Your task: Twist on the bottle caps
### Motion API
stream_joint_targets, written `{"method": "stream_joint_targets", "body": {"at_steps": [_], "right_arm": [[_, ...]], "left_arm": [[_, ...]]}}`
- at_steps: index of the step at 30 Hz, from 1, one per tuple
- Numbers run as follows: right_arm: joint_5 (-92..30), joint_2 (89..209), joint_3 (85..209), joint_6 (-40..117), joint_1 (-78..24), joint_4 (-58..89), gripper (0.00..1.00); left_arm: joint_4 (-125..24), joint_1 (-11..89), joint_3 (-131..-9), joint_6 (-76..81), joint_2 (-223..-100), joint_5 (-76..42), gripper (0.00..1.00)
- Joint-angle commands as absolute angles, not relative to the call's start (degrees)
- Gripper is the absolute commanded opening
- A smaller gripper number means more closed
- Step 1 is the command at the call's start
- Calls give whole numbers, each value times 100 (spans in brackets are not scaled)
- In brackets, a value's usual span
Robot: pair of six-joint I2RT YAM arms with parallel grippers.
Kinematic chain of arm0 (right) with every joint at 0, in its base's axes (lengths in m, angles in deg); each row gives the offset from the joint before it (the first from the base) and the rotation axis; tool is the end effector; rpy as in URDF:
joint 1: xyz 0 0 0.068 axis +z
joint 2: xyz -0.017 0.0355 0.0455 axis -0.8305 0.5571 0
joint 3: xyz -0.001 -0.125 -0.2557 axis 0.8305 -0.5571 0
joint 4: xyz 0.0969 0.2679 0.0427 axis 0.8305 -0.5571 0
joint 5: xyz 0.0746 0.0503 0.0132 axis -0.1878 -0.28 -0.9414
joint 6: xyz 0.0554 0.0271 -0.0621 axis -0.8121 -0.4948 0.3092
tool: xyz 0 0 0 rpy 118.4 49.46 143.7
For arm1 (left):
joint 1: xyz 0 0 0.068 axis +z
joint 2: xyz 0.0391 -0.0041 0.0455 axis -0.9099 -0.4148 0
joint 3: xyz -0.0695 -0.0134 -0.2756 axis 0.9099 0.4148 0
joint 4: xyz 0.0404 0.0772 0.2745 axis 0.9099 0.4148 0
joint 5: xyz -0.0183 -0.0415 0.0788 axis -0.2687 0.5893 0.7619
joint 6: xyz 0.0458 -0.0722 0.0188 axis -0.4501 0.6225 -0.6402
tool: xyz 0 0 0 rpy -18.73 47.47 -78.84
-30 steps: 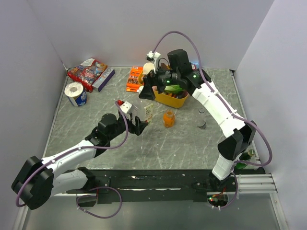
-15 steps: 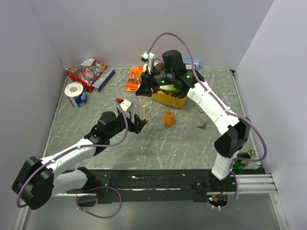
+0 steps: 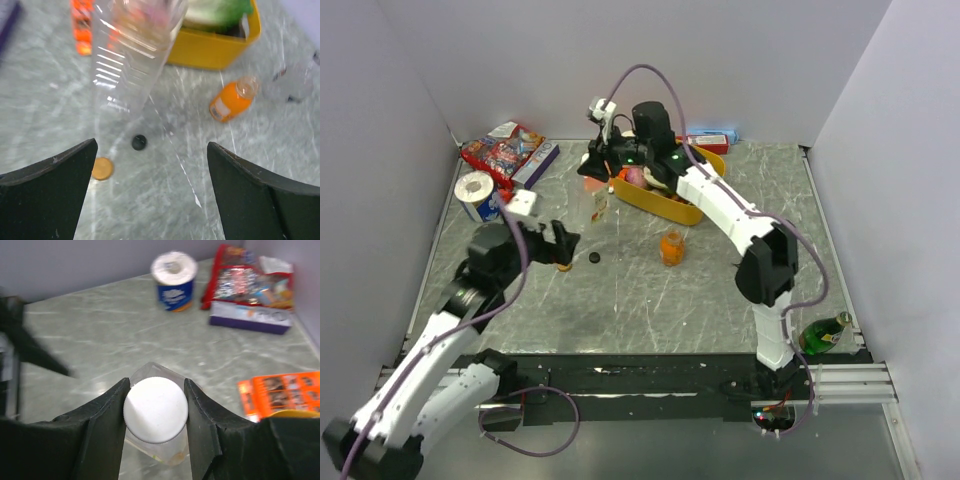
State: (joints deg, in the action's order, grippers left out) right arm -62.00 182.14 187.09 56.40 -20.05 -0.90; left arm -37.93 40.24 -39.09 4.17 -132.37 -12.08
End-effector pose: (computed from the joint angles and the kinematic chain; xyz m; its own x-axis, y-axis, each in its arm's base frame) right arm 0.4041 0.3544 0.3952 -0.0283 -0.2108 -0.9771 -0.9699 0.2425 -0.0242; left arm 0.2250 -0.1112 0.3100 -0.3371 -0.0940 -0.9368 0.4110 0.8805 -0.2363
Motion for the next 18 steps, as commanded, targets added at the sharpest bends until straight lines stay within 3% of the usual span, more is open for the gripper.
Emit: {"method": "stream_joint_targets", "body": {"at_steps": [1,11,15,18], "right_arm": [[-5620,18749,19225,6143,-2002,791,0],[-5145,19610,19875,6591,-2002,731,0],[-5092,19690,19911,6574,-1993,677,8],[-5040,19725,19903,6644,-1950,607,24]], "left_arm": [[-2822,4272,-4475,428,-12584,-679,96],[-2945,5300,-4573,286,-12530,-571,96],[-3041,5485,-4441,392,-12513,-765,96],[-3077,5547,-4380,410,-12539,-826,96]]}}
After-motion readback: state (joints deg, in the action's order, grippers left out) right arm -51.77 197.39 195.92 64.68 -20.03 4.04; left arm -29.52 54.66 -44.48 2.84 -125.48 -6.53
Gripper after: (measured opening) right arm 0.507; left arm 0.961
